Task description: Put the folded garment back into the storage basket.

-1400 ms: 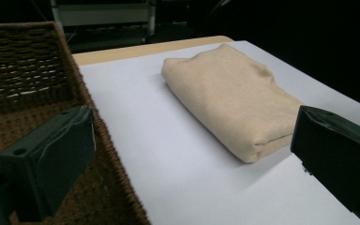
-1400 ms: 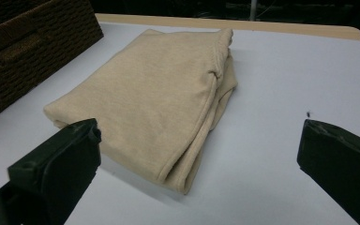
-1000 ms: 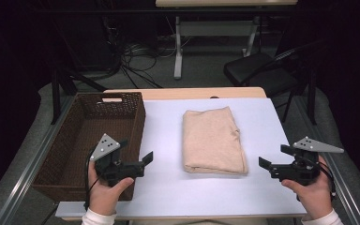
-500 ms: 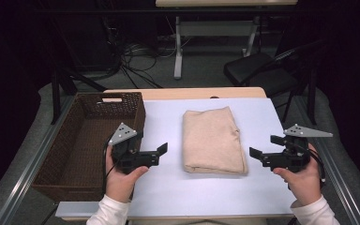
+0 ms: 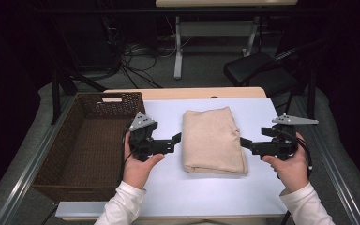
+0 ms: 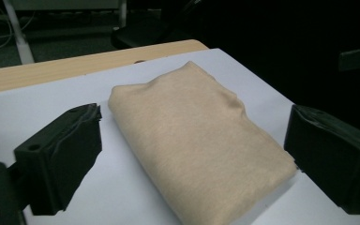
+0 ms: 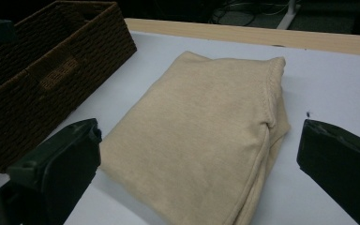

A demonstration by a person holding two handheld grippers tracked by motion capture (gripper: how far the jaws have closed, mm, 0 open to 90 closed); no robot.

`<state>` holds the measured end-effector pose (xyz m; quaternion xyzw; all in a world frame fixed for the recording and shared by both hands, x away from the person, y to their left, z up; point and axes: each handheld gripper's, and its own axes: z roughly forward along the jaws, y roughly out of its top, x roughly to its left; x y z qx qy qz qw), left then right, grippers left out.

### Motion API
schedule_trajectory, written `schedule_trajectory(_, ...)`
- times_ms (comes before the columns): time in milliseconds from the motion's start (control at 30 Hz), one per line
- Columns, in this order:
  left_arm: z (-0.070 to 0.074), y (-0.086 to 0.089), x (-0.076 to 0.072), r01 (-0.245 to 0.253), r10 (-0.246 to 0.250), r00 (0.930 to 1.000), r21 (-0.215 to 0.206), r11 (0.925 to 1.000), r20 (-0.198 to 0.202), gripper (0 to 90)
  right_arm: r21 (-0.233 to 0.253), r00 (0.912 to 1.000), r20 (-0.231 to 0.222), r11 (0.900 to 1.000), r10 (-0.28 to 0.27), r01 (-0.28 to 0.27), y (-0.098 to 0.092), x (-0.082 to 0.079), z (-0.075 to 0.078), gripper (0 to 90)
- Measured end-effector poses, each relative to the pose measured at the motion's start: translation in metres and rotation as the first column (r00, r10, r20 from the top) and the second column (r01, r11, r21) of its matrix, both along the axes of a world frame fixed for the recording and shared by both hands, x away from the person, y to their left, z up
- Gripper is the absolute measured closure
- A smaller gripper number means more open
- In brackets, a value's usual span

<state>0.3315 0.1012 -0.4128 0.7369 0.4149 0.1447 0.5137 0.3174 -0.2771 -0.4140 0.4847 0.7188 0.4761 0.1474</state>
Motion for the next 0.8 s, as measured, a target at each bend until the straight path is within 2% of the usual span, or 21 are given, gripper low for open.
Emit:
schedule_trajectory(133,0.001,-0.01,0.009,-0.011,0.011,0.9999,-0.004,0.9999,0.005,2.5,0.012,1.0,-0.005,1.0,-0.006,0.006,0.0,0.009,0.001,0.0)
schedule_trajectory(233,0.001,-0.016,0.013,-0.007,0.007,1.0,0.009,0.9999,0.001,0.7,0.008,0.9999,-0.007,1.0,-0.012,0.012,0.0,0.016,0.001,0.0)
schedule_trajectory(367,-0.001,-0.028,0.023,0.012,-0.013,0.9998,0.054,0.9985,0.015,0.7,0.012,0.9995,-0.026,1.0,-0.02,0.02,0.0,0.023,0.0,0.0)
schedule_trajectory(467,-0.002,-0.031,0.028,0.016,-0.016,0.9998,0.05,0.9986,0.007,0.7,0.01,0.9992,-0.029,1.0,-0.027,0.028,0.0,0.026,-0.002,0.0)
schedule_trajectory(500,-0.004,-0.034,0.033,0.013,-0.013,0.9999,0.033,0.9994,-0.002,0.7,0.01,0.999,-0.029,0.999,-0.034,0.034,0.0,0.03,-0.003,0.0)
schedule_trajectory(533,-0.004,-0.034,0.033,0.013,-0.013,0.9999,0.033,0.9994,-0.002,0.6,0.01,0.999,-0.029,0.999,-0.034,0.034,0.0,0.03,-0.003,0.0)
schedule_trajectory(567,-0.005,-0.036,0.038,0.028,-0.028,0.9996,0.011,0.9995,-0.009,0.6,0.011,0.9985,-0.036,0.999,-0.041,0.041,0.0,0.034,-0.005,0.0)
schedule_trajectory(800,-0.009,-0.047,0.051,0.05,-0.05,0.9984,0.015,0.9986,-0.025,0.6,0.019,0.9988,-0.038,0.999,-0.032,0.033,0.004,0.048,-0.011,0.0)
